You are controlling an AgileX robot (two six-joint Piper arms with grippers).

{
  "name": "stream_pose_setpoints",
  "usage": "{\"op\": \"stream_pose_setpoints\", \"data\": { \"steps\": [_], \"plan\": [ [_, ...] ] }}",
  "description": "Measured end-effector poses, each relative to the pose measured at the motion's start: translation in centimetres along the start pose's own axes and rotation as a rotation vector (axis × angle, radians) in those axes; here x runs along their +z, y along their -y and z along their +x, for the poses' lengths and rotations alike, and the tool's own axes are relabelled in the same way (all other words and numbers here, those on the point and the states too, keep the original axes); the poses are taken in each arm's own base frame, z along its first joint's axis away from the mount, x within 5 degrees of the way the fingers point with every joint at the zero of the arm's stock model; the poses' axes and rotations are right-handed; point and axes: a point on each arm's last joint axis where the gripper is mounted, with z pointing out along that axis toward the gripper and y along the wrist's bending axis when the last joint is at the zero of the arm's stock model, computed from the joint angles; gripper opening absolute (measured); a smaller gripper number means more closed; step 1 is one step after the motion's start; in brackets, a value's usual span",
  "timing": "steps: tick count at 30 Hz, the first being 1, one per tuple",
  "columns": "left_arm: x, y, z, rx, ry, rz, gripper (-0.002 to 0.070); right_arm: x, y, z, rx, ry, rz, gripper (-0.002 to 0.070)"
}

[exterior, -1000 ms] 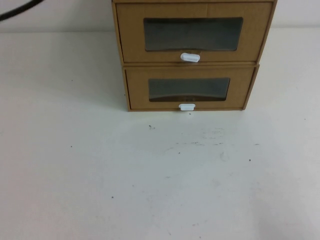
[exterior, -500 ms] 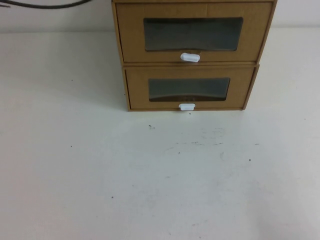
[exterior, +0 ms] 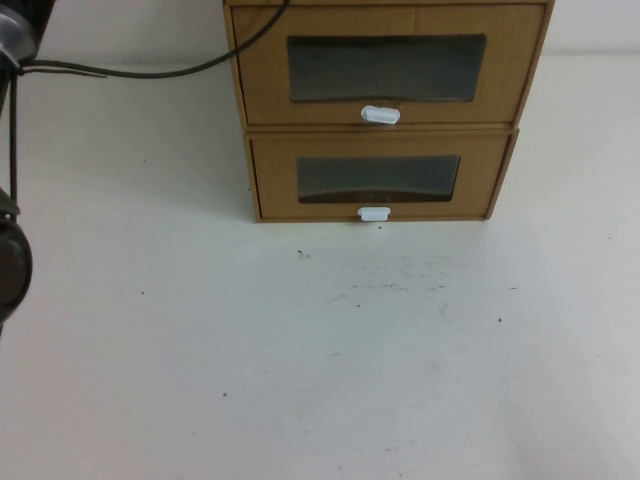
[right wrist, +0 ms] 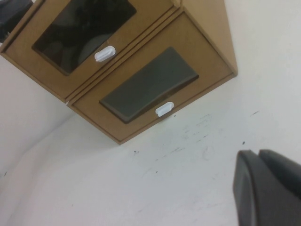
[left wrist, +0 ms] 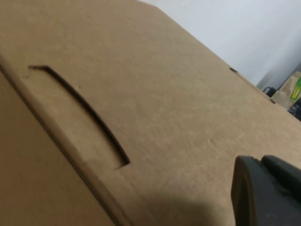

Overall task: Open the shoe box
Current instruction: 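Pull the top drawer of the cardboard box fully open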

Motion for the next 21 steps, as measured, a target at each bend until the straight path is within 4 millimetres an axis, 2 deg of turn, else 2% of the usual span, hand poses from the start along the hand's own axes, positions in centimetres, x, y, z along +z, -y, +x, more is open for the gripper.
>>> {"op": "stream_pose_setpoints", "data": {
  "steps": [13,18,21],
  "plan": [
    [1.2,1.3,0.6,0.106,-0.082,-0.065,-0.0004,0.0,0.0,0.0,-0.004,0.0,0.001,-0.0018],
    [0.9,2.2,-0.2,0.132,-0.075,-0.055,-0.0004,0.0,0.0,0.0,-0.004,0.0,0.001,-0.0018],
    [0.4,3.6,-1.5,0.175,-0.04,-0.037,-0.0004,0.0,0.0,0.0,-0.004,0.0,0.001,-0.0018]
  ]
}}
